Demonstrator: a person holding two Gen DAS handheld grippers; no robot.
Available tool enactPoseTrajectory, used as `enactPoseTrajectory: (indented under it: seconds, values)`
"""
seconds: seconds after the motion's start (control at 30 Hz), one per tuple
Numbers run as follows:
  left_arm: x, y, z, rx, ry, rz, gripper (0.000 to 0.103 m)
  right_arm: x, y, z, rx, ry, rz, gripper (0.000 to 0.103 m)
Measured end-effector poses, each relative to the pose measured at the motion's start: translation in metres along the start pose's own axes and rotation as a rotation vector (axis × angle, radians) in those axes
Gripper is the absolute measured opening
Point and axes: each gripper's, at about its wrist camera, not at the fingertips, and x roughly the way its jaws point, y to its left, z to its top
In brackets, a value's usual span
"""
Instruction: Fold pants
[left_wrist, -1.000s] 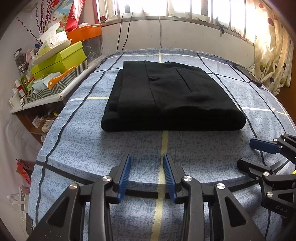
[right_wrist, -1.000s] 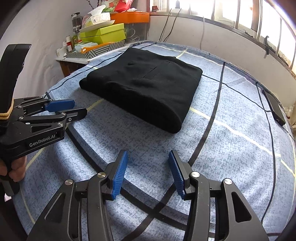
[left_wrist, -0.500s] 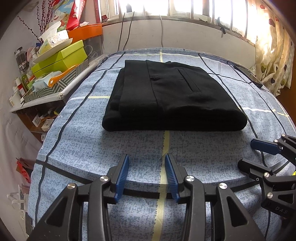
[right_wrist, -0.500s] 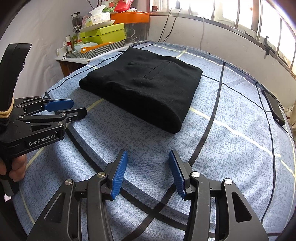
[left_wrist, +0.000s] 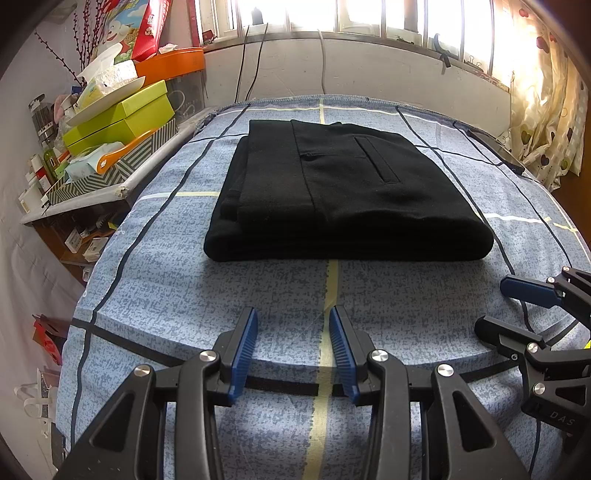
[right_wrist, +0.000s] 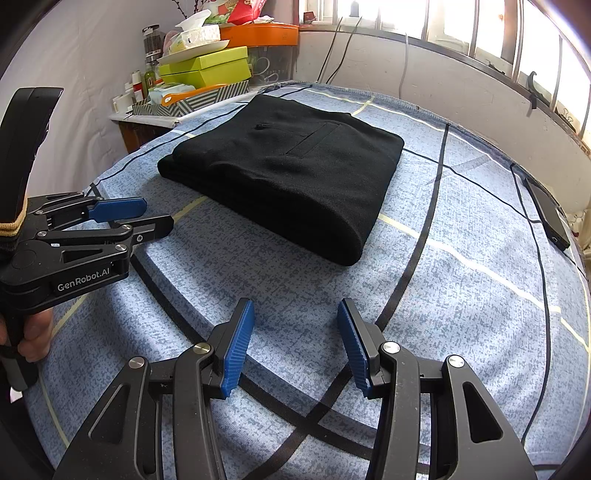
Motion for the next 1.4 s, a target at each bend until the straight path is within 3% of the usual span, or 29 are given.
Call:
enactPoseTrajectory:
  seconds: [1.4]
  values:
    - [0.0005, 0.0007, 0.0001, -0.006, 0.001, -0.009, 0.043, 0.0001, -0.0005, 0.0001, 0.001, 0.000, 0.000, 0.048]
